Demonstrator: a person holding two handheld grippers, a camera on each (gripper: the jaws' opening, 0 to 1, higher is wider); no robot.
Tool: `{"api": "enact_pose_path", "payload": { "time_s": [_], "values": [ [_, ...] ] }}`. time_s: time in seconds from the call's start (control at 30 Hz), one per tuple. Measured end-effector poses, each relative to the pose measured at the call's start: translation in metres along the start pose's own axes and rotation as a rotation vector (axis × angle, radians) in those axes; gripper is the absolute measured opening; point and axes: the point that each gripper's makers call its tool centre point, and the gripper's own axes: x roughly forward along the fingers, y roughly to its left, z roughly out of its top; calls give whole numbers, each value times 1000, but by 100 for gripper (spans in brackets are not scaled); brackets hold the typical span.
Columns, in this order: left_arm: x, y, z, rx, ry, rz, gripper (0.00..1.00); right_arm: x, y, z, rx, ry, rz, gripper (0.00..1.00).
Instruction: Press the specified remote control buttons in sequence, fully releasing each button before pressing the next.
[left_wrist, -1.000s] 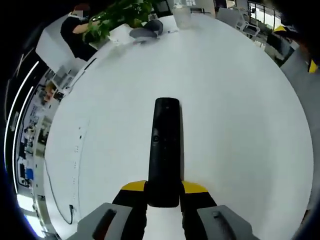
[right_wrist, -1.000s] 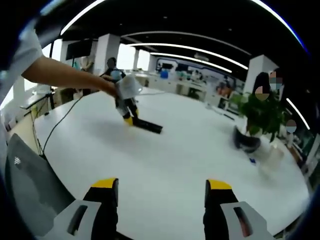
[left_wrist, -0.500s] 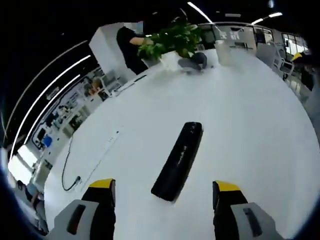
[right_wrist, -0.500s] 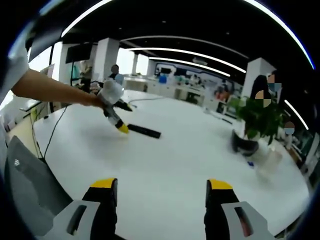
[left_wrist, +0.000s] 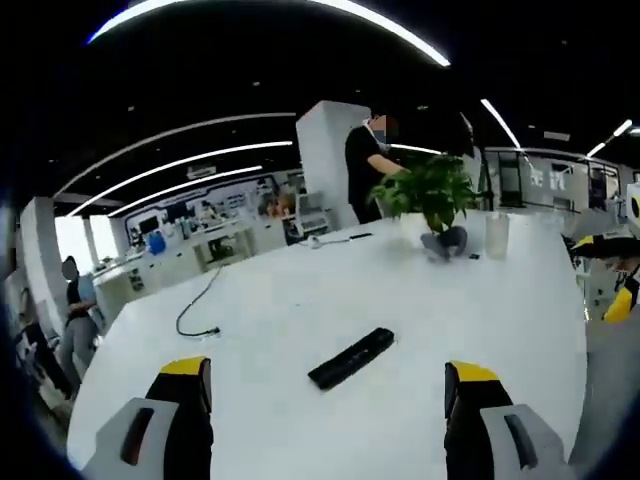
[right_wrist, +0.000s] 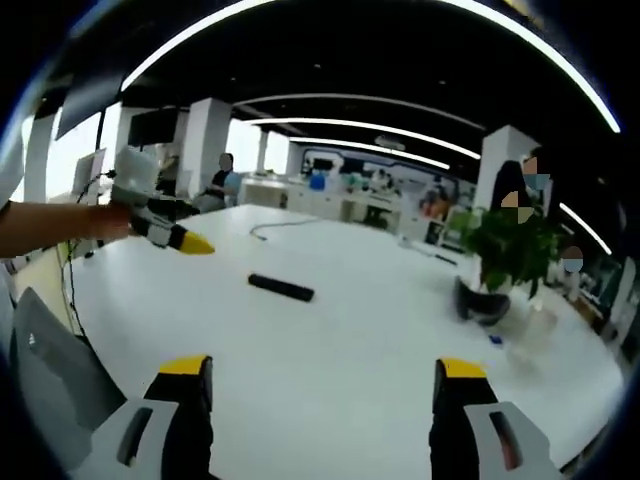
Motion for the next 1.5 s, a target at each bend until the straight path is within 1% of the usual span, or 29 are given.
{"api": "enact_pose_path", "payload": {
  "time_s": [0.07, 0.1, 0.13, 0.23, 0.3, 0.4, 0.43, 0.47, 0.5, 0.53, 0.57, 0.6, 0.67, 0.7, 0.73, 0.77, 0.8, 0.9, 1.03, 1.13, 1.27, 1.4, 1.5],
  "values": [
    [-16, -6, 1, -4, -14, 14, 100, 0, -1, 2, -1, -10, -3, 98],
    [-28, -9, 1, -13, -23, 33, 100, 0, -1, 2, 0, -15, -3, 99],
    [-39, -11, 3, -19, -39, 55, 100, 0, -1, 3, 0, -17, -1, 99],
    [-58, -18, 0, -44, -46, 86, 100, 0, -1, 3, 4, -22, 2, 99],
    [-75, -26, -6, -54, -50, 119, 100, 0, -1, 3, 3, -24, 1, 99],
    [-94, -40, -14, -71, -52, 152, 100, 0, 0, 3, 6, -20, 8, 99],
    [-100, -45, -17, -72, -64, 168, 100, 0, 0, 3, 4, -21, 10, 99],
    [-104, -47, -19, -58, -71, 178, 100, 0, 0, 4, 2, -28, 9, 99],
    [-108, -46, -23, -24, -68, 207, 100, 0, 0, 5, 1, -30, 8, 99],
    [-110, -47, -26, -15, -67, 221, 100, 0, 0, 5, 0, -31, 8, 99],
    [-112, -50, -30, -20, -61, 223, 100, 0, 0, 5, 0, -32, 9, 99],
    [-113, -50, -31, -24, -63, 227, 100, 0, 0, 5, 0, -34, 9, 99],
    [-116, -47, -28, -15, -78, 248, 100, -1, -1, 5, 2, -32, 5, 99],
    [-118, -42, -22, -9, -108, 272, 100, -1, -2, 6, 6, -35, 1, 99],
    [-119, -39, -18, -25, -144, 284, 100, -1, -4, 6, 8, -37, -3, 99],
    [-118, -36, -16, -77, -182, 283, 100, -2, -5, 7, 9, -37, -11, 99],
    [-118, -32, -20, -94, -172, 289, 100, -2, -6, 7, 11, -37, -15, 99],
    [-119, -29, -22, -42, -160, 322, 100, -2, -9, 8, 20, -44, -26, 98],
    [-116, -29, -24, -17, -136, 338, 100, -1, -10, 7, 20, -41, -29, 97],
    [-117, -30, -25, -10, -134, 339, 100, 0, -9, 6, 12, -38, -27, 97],
    [-116, -31, -27, -31, -129, 332, 100, 0, -9, 5, 21, -29, -22, 97],
    [-117, -31, -26, -12, -129, 342, 100, -1, -9, 6, 14, -28, -23, 96],
    [-118, -31, -26, -9, -127, 345, 100, 1, -13, 5, -17, -26, -29, 95]
  ]
}}
